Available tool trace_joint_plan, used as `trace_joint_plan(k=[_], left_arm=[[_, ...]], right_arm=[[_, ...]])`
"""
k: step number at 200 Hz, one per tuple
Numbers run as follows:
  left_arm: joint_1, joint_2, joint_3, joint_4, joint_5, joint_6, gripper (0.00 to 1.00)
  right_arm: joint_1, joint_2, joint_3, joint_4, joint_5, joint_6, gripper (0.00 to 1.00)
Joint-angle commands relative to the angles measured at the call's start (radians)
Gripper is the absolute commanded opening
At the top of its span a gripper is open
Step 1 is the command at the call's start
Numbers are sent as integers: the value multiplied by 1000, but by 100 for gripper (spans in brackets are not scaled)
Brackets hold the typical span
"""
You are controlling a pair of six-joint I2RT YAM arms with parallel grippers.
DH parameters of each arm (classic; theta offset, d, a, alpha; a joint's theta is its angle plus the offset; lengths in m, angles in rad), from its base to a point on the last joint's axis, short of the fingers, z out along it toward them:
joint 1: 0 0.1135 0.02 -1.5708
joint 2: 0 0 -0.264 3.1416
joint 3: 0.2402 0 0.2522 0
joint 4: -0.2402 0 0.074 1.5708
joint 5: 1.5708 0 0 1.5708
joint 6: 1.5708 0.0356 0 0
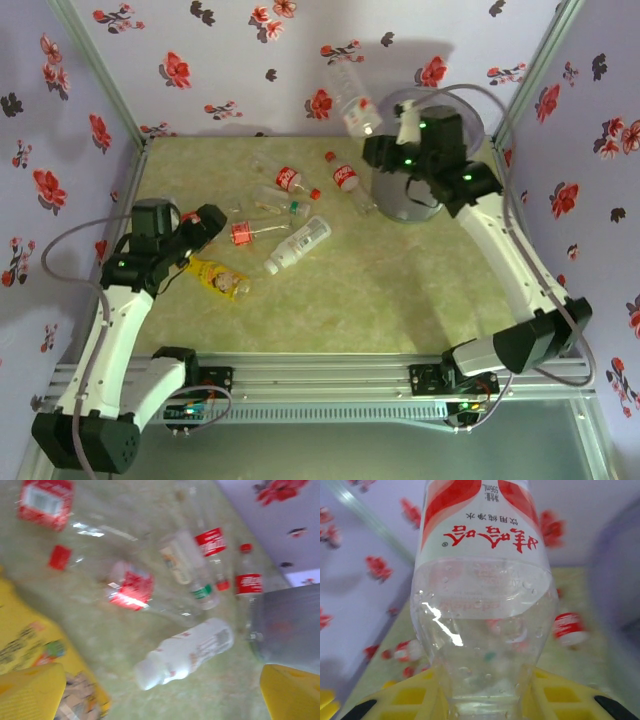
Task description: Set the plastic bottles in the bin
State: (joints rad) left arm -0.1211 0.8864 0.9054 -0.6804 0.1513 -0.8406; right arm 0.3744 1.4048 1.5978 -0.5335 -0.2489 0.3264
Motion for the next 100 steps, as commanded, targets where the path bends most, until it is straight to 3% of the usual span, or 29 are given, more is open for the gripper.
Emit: trace_joint_plan(k=[1,47,100], left_arm=[[38,-2,-50,-102,-25,55,100],[56,2,-188,48,-63,-9,99],[57,49,-280,181,-79,-81,99]], right_arm=[[-74,-32,62,-154,159,-111,29],[-252,-9,80,-201,182,-157,29],[-301,95,132,-239,149,-198,29]])
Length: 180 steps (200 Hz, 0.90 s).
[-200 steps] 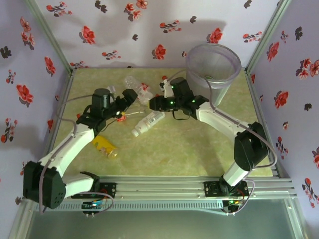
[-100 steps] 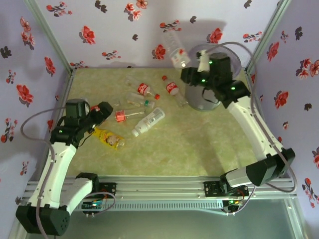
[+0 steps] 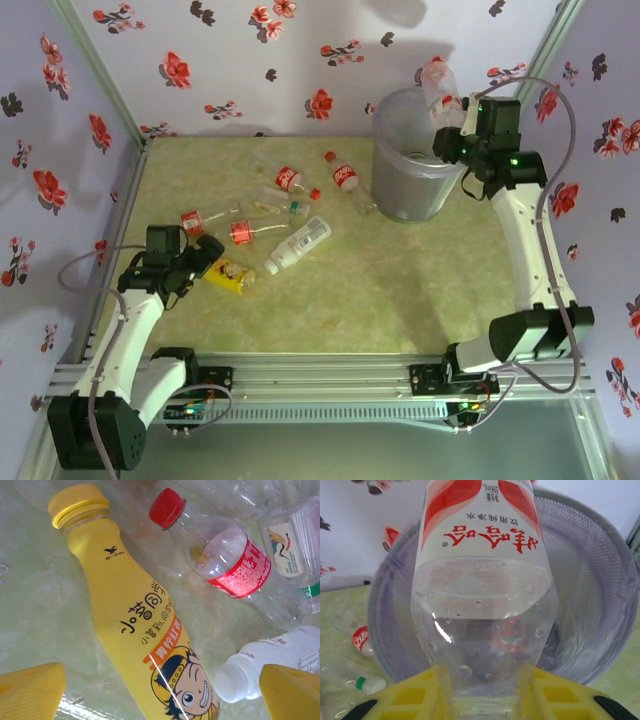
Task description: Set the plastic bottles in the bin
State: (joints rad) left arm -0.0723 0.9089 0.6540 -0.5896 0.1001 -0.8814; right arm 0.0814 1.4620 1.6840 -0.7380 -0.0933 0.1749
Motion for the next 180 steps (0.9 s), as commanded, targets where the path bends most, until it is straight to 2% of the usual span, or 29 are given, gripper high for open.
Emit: trace_joint_plan(k=[1,100,120,126,141,180], left_arm=[[8,28,-31,92,-28,-41,99],[6,70,-131,201,-23,-96,96],[8,74,-143,213,-23,-101,96],[6,75,-146,216,-23,-102,95],[7,79,-151,221,-23,-104,95],[6,82,-157,226,-23,-107,95]], right_arm=[[-9,39,46,-35,-6,-47,29],[-22,148,51,-43,-13,-57,32],[-22,158,52,-44,-10,-60,39],[-22,162,52,-44,-7,-60,47],[-22,164,52,-45,-3,-61,57],[-23,164,57,-44,0,-63,61]])
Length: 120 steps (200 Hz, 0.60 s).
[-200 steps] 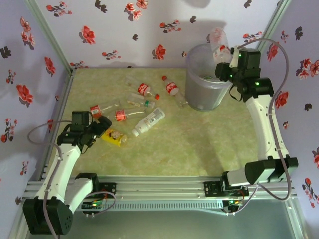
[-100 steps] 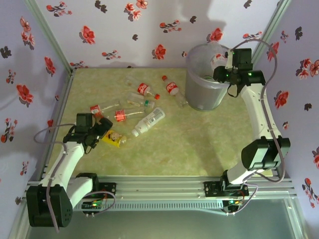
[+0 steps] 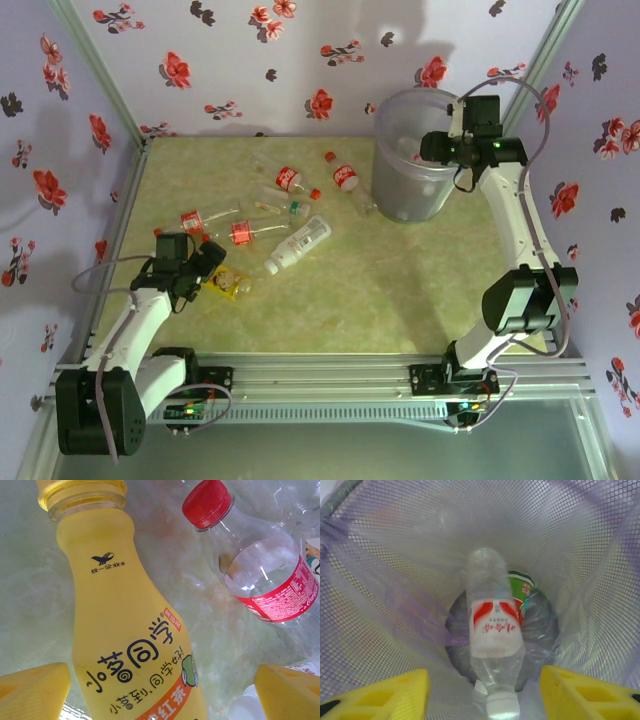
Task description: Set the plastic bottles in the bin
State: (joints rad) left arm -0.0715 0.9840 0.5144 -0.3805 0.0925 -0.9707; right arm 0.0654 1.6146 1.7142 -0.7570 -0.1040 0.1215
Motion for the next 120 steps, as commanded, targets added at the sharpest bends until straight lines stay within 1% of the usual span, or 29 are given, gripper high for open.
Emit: trace_joint_plan(k=[1,56,86,120], left_arm=[[6,7,-18,17,-16,-18,95],[6,15,-31,32,-16,-23,90],[6,25,-43,45,-16,-30,87],[6,47,-56,60,-15,-31,87]], right_arm=[[-6,11,28,-25,10,-10,61],[-6,-1,69,-36,-19,-3,62],[-4,-62,73,-25,-64,22,68],[22,-160,21,0,-108,56,76]])
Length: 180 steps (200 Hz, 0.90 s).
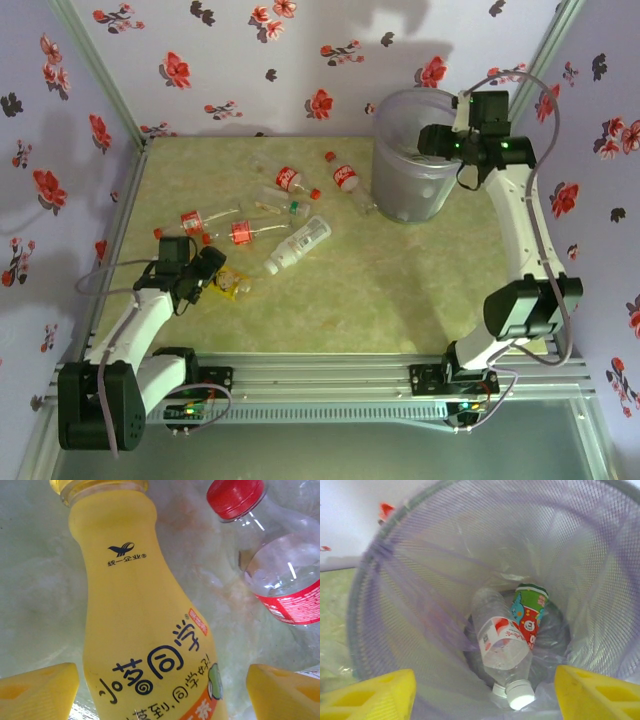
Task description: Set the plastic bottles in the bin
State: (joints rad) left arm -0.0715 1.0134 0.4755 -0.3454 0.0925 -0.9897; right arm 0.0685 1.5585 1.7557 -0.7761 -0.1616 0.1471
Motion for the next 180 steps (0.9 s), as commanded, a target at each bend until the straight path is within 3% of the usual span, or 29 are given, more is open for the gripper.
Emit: trace_joint_plan(k=[1,37,53,97,131,180], left_arm=[[6,18,-18,25,-15,-12,87],[6,37,-41,69,-15,-38,78],[5,38,-39,73,-16,-40,68],[5,3,-5,51,-10,-45,52],[-13,-52,42,35,4,-73,49],[-114,-65,117,153,3,-155,32]], right_arm=[[20,-107,-22,20,-52,31,76],[90,-208,-128,20,-99,52,78],[132,-247,-187,23,-126,69,78],[291,-307,-339,43,-122,139,78],[467,-294,-389,97,-73,188,80],[619,-212,-451,240,-75,280,84]])
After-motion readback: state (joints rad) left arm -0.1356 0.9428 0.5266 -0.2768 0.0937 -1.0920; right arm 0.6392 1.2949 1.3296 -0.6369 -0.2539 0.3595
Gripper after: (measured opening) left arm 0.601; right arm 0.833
